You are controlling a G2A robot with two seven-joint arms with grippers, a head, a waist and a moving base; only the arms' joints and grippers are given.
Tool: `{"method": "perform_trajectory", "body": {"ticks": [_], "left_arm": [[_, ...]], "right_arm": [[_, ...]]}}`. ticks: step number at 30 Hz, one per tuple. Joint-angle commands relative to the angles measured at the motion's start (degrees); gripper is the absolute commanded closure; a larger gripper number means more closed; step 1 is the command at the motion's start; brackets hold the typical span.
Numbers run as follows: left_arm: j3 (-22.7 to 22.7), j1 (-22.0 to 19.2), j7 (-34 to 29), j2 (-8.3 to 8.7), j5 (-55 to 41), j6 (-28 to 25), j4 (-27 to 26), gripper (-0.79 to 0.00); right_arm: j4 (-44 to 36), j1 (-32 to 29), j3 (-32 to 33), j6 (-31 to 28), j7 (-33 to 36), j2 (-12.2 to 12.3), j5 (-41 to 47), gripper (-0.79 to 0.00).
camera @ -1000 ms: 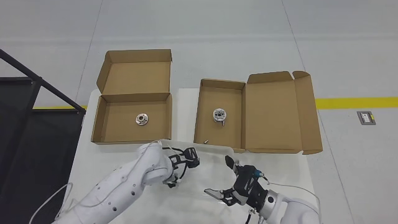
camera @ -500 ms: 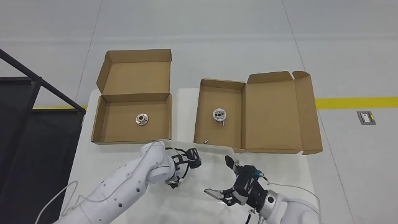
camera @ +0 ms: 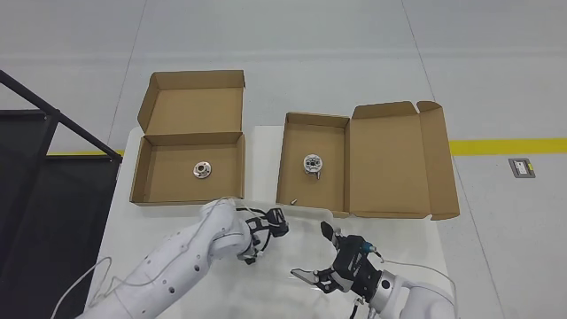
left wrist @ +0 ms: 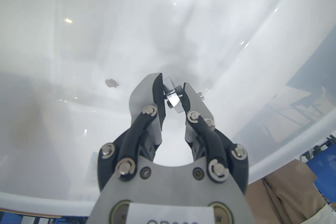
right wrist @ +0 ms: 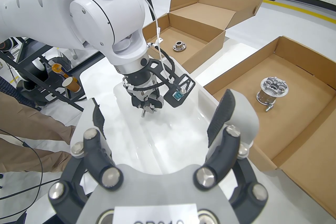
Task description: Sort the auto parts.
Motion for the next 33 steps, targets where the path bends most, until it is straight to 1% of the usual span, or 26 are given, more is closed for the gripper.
{"method": "perform_trajectory", "body": {"ticks": [1, 4, 7, 10, 14, 17, 20, 23, 25, 29, 33], "left_arm": [[-1.55, 0.49, -0.27, 0.60, -0.15, -0.08, -1.77, 0.000], [-4.34, 1.59, -0.65, 1.73, 0.39, 0.20, -5.42, 0.000], [-8.54, 3.71, -0.98, 3.36, 2.24, 1.78, -11.40, 0.000], [-15.43, 7.45, 0.26, 5.49, 3.36, 3.80, -18.70, 0.000], [-25.85, 14.20, 3.06, 8.27, 7.91, 5.22, -28.43, 0.000], [-32.75, 19.34, 5.47, 9.76, 13.55, 6.99, -32.79, 0.000], [-38.54, 23.76, 9.05, 10.64, 16.99, 9.42, -34.49, 0.000], [-43.51, 26.77, 12.26, 11.22, 19.32, 10.69, -34.56, 0.000], [-46.75, 28.08, 14.40, 11.54, 21.46, 11.67, -33.86, 0.000], [-51.66, 30.95, 20.16, 11.77, 22.29, 14.04, -31.91, 0.000], [-55.60, 33.41, 26.68, 11.93, 22.03, 13.89, -28.77, 0.000]], "right_arm": [[0.00, -0.01, 0.01, 0.00, 0.00, 0.00, 0.00, -0.785], [0.00, -0.01, 0.01, 0.00, 0.00, 0.00, 0.00, -0.785], [0.00, -0.01, 0.01, 0.00, 0.00, 0.00, 0.00, -0.785], [0.00, -0.01, 0.01, 0.00, 0.00, 0.00, 0.00, -0.785], [0.00, -0.01, 0.01, 0.00, 0.00, 0.00, 0.00, -0.785], [0.00, -0.01, 0.01, 0.00, 0.00, 0.00, 0.00, -0.785], [0.00, -0.01, 0.01, 0.00, 0.00, 0.00, 0.00, -0.785], [0.00, -0.01, 0.01, 0.00, 0.00, 0.00, 0.00, -0.785], [0.00, -0.01, 0.01, 0.00, 0.00, 0.00, 0.00, -0.785], [0.00, -0.01, 0.01, 0.00, 0.00, 0.00, 0.00, -0.785], [0.00, -0.01, 0.01, 0.00, 0.00, 0.00, 0.00, -0.785]]}}
